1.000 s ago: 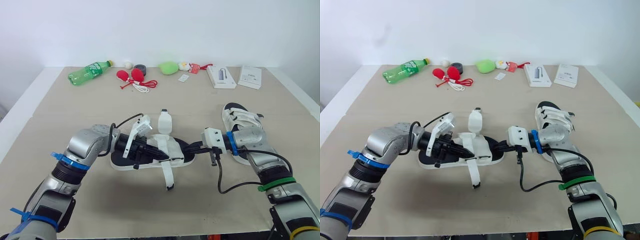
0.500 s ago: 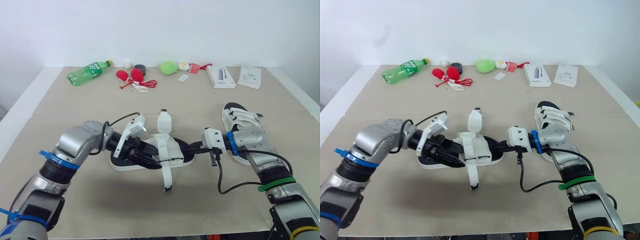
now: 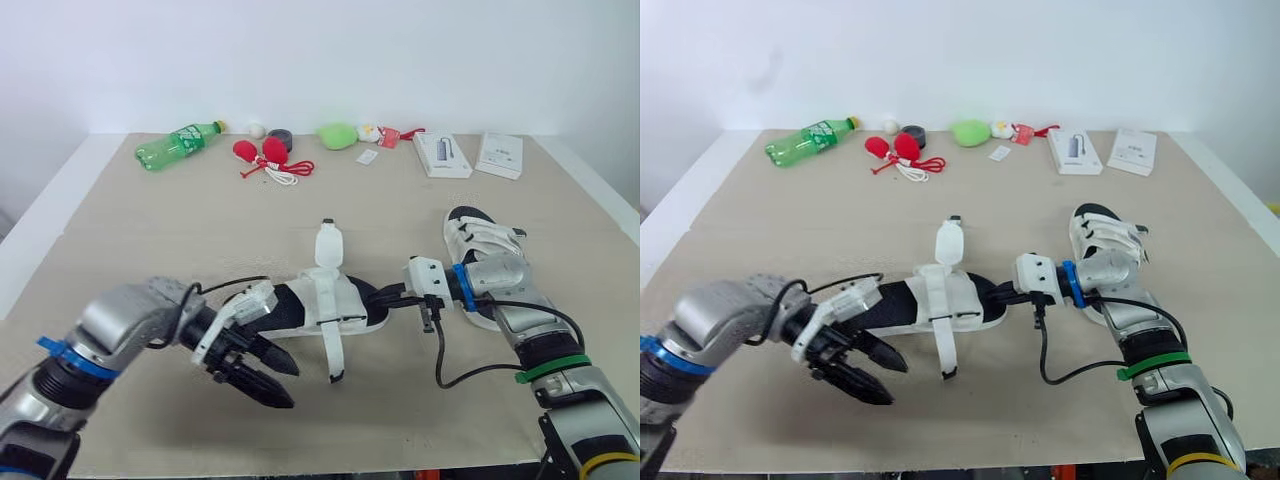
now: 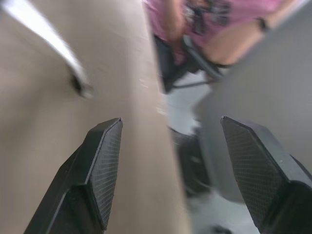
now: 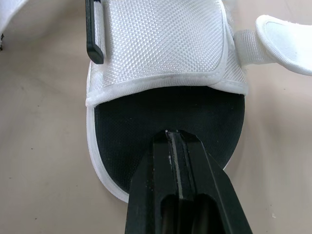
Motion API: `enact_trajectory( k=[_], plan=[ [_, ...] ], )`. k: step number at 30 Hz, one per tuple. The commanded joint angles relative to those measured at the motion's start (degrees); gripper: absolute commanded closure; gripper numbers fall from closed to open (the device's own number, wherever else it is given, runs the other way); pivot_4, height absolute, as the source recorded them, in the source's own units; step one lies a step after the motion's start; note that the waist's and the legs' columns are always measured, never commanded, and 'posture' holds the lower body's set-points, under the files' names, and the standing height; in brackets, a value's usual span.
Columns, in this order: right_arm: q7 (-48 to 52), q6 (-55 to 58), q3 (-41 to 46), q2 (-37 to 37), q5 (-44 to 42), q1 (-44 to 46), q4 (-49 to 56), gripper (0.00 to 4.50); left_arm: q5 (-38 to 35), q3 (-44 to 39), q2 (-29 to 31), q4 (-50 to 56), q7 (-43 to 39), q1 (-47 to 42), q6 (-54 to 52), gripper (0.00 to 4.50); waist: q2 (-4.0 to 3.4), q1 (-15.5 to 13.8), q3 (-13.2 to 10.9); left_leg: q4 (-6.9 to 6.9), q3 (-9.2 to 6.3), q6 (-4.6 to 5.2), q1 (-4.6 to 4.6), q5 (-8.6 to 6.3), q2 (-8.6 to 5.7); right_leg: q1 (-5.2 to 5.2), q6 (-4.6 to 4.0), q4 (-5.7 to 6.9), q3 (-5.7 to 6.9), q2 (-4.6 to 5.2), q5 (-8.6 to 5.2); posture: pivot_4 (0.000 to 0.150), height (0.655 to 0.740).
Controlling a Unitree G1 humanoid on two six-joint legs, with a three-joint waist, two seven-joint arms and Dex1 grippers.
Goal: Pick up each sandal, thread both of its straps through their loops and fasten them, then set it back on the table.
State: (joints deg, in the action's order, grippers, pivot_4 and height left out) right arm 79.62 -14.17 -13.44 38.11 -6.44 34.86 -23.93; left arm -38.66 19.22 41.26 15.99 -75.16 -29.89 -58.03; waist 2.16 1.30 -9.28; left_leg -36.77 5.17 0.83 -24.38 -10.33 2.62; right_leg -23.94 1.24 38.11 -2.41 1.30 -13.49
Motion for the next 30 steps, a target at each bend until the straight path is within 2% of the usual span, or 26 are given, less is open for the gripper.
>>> enact_trajectory(
  k=[1, 5, 16, 19, 20, 21, 24, 25, 30],
  plan=[
    [0.47, 0.65, -0.81, -0.1, 1.13, -0.23, -0.45, 4.5, 2.8, -1.27, -3.58, -3.22, 4.9, -0.85, 3.89, 1.2, 0.0, -0.01, 0.0, 0.01, 0.02, 0.0, 0.01, 0.0, 0.0, 0.0, 0.0, 0.0, -0.01, 0.0, 0.0, 0.15, 0.74],
    [0.11, 1.58, -0.59, -0.42, 0.7, -0.81, 0.77, 4.5, 6.25, 0.13, -6.68, -6.92, 6.94, -1.45, 7.94, 1.2, 0.01, 0.06, 0.01, 0.07, 0.04, 0.0, 0.01, 0.0, 0.01, -0.01, 0.02, -0.01, -0.03, -0.04, -0.02, 0.15, 0.74],
    [0.01, 2.2, -0.07, 0.4, 0.88, -2.04, 2.16, 4.5, 7.29, 0.95, -12.31, -10.11, 7.59, -3.16, 8.25, 1.2, 0.0, -0.01, 0.02, 0.05, 0.08, -0.04, 0.06, 0.03, -0.02, 0.03, 0.01, -0.02, -0.03, 0.04, 0.07, 0.15, 0.74],
    [-0.05, 2.37, 0.02, 0.63, 0.92, -2.3, 2.54, 4.5, 7.06, 0.89, -12.42, -9.3, 7.79, -2.72, 6.95, 2.09, 0.0, 0.0, 0.02, 0.12, 0.05, -0.04, 0.06, 0.03, 0.0, 0.01, 0.01, -0.01, -0.03, -0.02, 0.0, 0.15, 0.74],
    [-0.07, 2.41, 0.06, 0.72, 0.94, -2.42, 2.68, 4.5, 6.99, 0.81, -12.15, -8.85, 7.63, -2.39, 6.8, 2.52, 0.0, 0.0, 0.02, 0.14, 0.04, -0.04, 0.06, 0.03, 0.0, 0.01, 0.01, -0.01, -0.03, -0.04, -0.01, 0.15, 0.74],
    [-0.07, 2.41, 0.08, 0.82, 0.95, -2.57, 2.83, 4.5, 6.78, 0.72, -11.68, -8.29, 7.4, -2.04, 6.41, 3.13, 0.0, 0.0, 0.02, 0.16, 0.03, -0.04, 0.06, 0.03, 0.01, 0.0, -0.01, -0.01, -0.02, -0.05, -0.03, 0.15, 0.74],
    [-0.03, 2.49, 0.19, 1.11, 0.89, -2.97, 3.25, 4.5, 4.77, -0.2, -9.73, -5.79, 6.3, -0.52, 4.49, 4.34, 0.0, 0.04, 0.02, 0.2, 0.02, -0.04, 0.06, 0.03, 0.01, -0.01, -0.02, -0.01, -0.03, -0.07, -0.05, 0.15, 0.74],
    [-0.02, 2.49, 0.22, 1.22, 0.88, -3.11, 3.38, 4.5, 4.26, -0.41, -8.91, -4.96, 6.1, 0.11, 3.89, 4.45, 0.0, 0.04, 0.02, 0.2, 0.02, -0.04, 0.06, 0.03, 0.01, -0.01, -0.02, -0.01, -0.03, -0.07, -0.06, 0.15, 0.74],
    [-0.05, 2.41, 0.28, 1.55, 0.88, -3.86, 3.92, 4.5, 1.73, -2.11, -6.31, -1.09, 6.86, 3.78, 2.01, 4.45, 0.0, 0.02, 0.02, 0.23, 0.01, -0.07, 0.06, 0.0, 0.0, 0.0, 0.0, -0.01, -0.02, -0.03, -0.16, 0.15, 0.74]
  ],
)
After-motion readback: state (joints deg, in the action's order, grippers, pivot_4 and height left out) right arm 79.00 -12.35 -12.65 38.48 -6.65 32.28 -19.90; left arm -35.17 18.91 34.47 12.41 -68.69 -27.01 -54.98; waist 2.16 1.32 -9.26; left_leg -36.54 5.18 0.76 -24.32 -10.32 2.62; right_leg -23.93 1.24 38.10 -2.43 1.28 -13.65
